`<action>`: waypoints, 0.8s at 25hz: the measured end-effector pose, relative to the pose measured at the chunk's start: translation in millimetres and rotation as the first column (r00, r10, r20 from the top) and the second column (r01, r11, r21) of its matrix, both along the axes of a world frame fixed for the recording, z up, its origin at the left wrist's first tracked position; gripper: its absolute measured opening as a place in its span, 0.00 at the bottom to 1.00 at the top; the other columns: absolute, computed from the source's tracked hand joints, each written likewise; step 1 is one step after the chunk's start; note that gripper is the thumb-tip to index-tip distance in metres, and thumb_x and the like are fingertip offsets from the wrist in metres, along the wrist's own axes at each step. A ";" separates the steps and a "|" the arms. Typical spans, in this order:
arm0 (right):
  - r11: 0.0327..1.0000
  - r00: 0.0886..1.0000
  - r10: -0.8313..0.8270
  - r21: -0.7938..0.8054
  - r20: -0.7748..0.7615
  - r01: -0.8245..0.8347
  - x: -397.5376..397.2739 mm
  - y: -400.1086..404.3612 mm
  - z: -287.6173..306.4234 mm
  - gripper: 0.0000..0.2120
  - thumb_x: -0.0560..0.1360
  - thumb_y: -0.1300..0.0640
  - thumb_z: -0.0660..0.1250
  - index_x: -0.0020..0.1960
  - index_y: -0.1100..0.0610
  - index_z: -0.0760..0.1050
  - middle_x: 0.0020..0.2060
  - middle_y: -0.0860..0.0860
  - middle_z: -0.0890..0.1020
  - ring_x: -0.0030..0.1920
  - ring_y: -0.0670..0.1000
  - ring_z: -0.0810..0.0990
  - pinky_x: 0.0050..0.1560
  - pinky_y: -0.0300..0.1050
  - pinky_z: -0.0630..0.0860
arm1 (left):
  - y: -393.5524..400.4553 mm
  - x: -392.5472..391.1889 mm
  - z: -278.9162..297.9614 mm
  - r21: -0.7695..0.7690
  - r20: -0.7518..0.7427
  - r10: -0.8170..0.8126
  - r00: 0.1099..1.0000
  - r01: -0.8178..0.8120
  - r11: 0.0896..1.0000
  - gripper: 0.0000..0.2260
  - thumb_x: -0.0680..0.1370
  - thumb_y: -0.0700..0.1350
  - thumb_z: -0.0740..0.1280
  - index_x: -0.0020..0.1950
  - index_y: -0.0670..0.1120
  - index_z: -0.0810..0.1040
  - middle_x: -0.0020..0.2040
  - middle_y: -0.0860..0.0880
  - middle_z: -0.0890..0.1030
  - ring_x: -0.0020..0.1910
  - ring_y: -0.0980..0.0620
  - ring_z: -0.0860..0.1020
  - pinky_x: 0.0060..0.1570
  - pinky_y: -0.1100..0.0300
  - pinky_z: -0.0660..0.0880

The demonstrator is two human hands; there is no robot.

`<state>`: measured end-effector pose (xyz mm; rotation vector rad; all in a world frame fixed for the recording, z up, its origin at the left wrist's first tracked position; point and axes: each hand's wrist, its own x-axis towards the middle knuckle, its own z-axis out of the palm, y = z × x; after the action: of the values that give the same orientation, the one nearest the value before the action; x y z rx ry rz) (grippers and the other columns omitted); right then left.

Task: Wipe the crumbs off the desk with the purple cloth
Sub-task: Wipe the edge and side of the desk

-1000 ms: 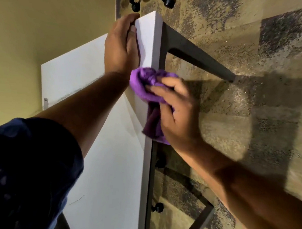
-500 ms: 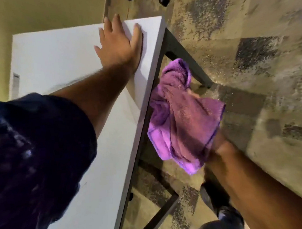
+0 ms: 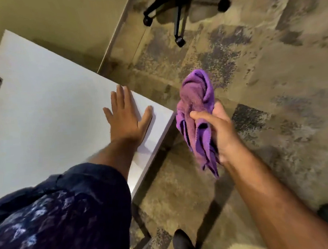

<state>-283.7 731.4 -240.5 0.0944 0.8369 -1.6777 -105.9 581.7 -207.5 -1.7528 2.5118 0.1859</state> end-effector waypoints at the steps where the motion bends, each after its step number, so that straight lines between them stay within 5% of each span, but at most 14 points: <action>1: 0.998 0.996 0.054 -0.029 -0.069 -0.056 -10.6 -13.3 0.1 0.16 0.79 0.74 0.66 0.61 0.58 0.75 0.50 0.54 0.88 0.49 0.51 0.87 0.56 0.46 0.84 | -0.4 -0.6 0.8 0.008 0.006 -0.003 1.000 0.003 1.000 0.49 0.75 0.80 0.37 0.88 0.52 0.43 0.89 0.49 0.43 0.88 0.44 0.42 0.84 0.33 0.42; 5: 0.985 0.935 0.163 0.004 -0.314 -0.170 -40.8 -62.5 -1.4 0.16 0.79 0.74 0.69 0.58 0.56 0.77 0.52 0.53 0.88 0.53 0.50 0.87 0.58 0.44 0.83 | -5.6 2.7 -2.5 0.019 0.025 -0.010 1.000 0.009 1.000 0.44 0.79 0.74 0.45 0.88 0.50 0.44 0.89 0.47 0.43 0.88 0.44 0.43 0.83 0.31 0.43; 12: 0.955 0.914 0.294 0.125 -0.280 -0.269 -67.9 -112.6 2.7 0.15 0.80 0.69 0.70 0.65 0.58 0.79 0.56 0.57 0.89 0.55 0.54 0.88 0.60 0.49 0.85 | -10.9 6.3 -10.5 0.021 -0.007 -0.009 1.000 0.009 1.000 0.44 0.78 0.74 0.48 0.88 0.53 0.42 0.89 0.50 0.42 0.88 0.46 0.41 0.83 0.33 0.38; 15: 0.905 0.819 0.426 0.173 -0.386 -0.389 -68.7 -130.2 10.8 0.12 0.78 0.69 0.73 0.60 0.58 0.82 0.50 0.55 0.90 0.49 0.52 0.88 0.53 0.46 0.86 | -12.7 7.8 -10.9 0.018 -0.016 -0.015 1.000 0.015 1.000 0.45 0.78 0.75 0.48 0.88 0.52 0.42 0.89 0.50 0.42 0.88 0.46 0.41 0.83 0.32 0.40; 20: 0.805 0.683 0.587 0.223 -0.434 -0.550 -60.8 -179.6 30.0 0.11 0.79 0.67 0.72 0.59 0.56 0.84 0.52 0.58 0.90 0.51 0.54 0.88 0.57 0.51 0.85 | -11.7 9.5 -6.3 0.060 -0.022 -0.002 1.000 0.003 0.998 0.45 0.78 0.75 0.47 0.88 0.52 0.43 0.89 0.49 0.42 0.88 0.46 0.40 0.82 0.29 0.44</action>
<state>-344.5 551.8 -210.5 -0.5227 1.1622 -1.0674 -96.4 570.1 -213.8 -1.7347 2.4953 0.2794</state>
